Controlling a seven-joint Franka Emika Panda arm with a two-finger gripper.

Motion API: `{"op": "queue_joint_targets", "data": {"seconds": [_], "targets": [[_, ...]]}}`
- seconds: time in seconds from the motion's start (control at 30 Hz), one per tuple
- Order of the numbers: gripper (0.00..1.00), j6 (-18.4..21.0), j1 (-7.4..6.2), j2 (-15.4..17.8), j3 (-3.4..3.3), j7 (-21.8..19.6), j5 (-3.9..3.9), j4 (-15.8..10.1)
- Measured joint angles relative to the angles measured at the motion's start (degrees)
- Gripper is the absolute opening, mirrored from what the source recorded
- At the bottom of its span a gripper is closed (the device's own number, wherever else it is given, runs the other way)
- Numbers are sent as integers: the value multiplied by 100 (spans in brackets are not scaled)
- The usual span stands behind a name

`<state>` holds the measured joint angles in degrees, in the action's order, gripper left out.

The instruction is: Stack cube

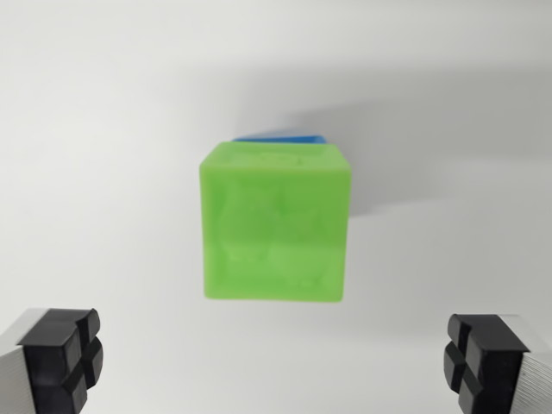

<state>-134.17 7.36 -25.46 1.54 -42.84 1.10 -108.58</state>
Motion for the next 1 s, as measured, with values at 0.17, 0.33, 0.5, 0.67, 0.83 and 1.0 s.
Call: {"op": "queue_joint_targets", "data": {"seconds": [0.17,0.33,0.5,0.67,0.83,1.0], "targets": [[100,217,0,169,1,5,-4,48],[100,464,0,352,1,11,-10,109],[100,741,0,529,2,16,-18,215],[100,1021,0,684,2,21,-25,339],[100,1256,0,801,2,25,-31,457],[100,1523,0,917,2,29,-36,609]]}}
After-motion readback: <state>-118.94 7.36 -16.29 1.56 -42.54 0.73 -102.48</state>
